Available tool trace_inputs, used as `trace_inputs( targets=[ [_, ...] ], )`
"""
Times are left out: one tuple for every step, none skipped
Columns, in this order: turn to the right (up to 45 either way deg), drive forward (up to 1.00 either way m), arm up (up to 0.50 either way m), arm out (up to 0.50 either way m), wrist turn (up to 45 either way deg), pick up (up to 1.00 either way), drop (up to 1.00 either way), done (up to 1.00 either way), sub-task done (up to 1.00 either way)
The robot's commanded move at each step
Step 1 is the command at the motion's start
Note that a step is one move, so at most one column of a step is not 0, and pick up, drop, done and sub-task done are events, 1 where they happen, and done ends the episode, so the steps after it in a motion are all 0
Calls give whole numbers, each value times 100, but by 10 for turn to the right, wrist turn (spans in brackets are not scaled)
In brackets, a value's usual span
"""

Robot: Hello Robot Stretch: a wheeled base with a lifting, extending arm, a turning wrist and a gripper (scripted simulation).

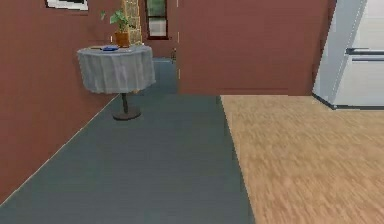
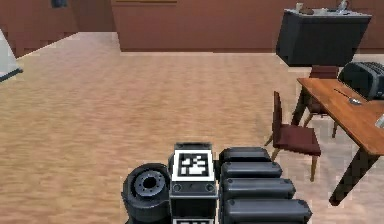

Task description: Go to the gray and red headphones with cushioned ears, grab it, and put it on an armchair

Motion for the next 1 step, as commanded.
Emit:
trace_inputs(
  targets=[
    [0, 100, 0, 0, 0, 0, 0, 0, 0]
  ],
)
